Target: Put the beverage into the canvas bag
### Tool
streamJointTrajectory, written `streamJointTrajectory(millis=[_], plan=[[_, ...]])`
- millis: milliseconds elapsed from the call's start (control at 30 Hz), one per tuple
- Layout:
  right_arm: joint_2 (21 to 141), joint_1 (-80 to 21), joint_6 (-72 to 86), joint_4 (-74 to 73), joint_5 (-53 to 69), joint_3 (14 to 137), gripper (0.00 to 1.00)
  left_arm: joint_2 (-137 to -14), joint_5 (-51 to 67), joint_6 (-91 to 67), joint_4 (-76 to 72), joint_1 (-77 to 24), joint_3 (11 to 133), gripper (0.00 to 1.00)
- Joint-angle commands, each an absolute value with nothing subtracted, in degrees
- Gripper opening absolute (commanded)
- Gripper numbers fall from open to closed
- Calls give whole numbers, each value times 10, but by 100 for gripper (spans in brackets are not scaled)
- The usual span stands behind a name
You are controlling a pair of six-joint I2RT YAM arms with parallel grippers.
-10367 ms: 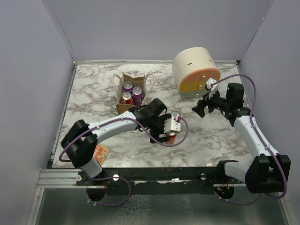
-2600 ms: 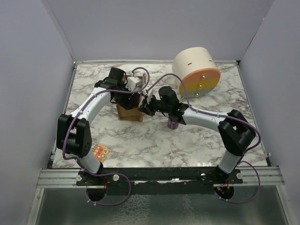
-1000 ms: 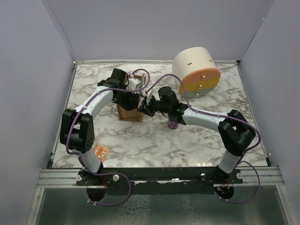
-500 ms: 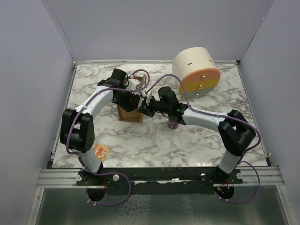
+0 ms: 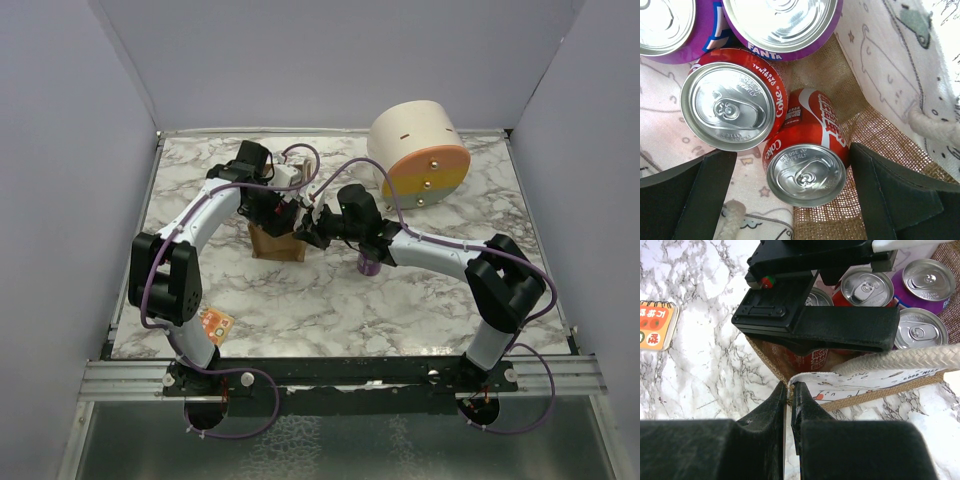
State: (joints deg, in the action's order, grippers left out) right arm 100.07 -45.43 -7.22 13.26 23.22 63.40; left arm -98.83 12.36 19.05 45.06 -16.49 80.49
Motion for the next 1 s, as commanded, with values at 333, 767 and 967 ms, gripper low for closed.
streamJointTrajectory(millis=[333,767,967], plan=[[996,-454,-77,123,242,654,1,-956,112,190,472,-159,841,99],[996,-454,-77,121,244,656,1,-936,101,191,461,-158,858,99],[999,-454,-78,114,249,662,1,-921,114,193,446,-159,860,99]])
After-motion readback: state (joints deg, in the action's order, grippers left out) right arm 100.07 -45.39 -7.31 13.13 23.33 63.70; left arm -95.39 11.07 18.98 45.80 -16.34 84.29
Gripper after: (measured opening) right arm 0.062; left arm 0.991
